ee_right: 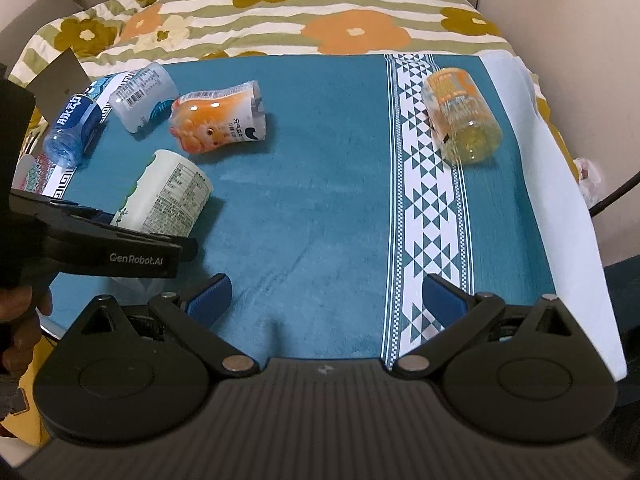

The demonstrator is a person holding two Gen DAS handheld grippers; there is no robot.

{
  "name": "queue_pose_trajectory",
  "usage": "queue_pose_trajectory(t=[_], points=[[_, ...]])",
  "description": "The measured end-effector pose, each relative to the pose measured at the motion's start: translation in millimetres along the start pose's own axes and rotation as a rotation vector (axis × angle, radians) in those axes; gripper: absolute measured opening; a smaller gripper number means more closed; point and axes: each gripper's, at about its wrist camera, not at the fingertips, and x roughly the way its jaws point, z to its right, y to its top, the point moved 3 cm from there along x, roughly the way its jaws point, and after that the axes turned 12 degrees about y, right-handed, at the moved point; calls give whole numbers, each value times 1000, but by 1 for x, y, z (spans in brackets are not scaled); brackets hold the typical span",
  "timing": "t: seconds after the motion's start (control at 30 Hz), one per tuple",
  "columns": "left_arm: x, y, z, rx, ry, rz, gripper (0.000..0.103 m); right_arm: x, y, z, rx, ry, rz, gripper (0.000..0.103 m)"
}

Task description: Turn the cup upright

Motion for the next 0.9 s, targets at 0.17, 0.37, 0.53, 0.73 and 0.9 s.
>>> queue_pose_trajectory(t=[0.17, 0.37, 0.53, 0.73, 0.9], points=[[0, 0, 0, -17, -5, -8, 85, 1, 2, 2, 0, 3, 1, 103], [-5, 1, 1, -10, 6, 16, 94, 0, 9, 9, 25, 6, 2, 103], [-6, 2, -3, -16, -1, 10, 94, 1, 11, 12, 38, 5, -1, 103], [-16, 3, -4, 8, 14, 36, 94, 3, 14, 9, 39, 6, 2, 103], [-25, 3, -9, 30, 27, 58, 94, 4, 16, 6, 41, 9, 3, 103]])
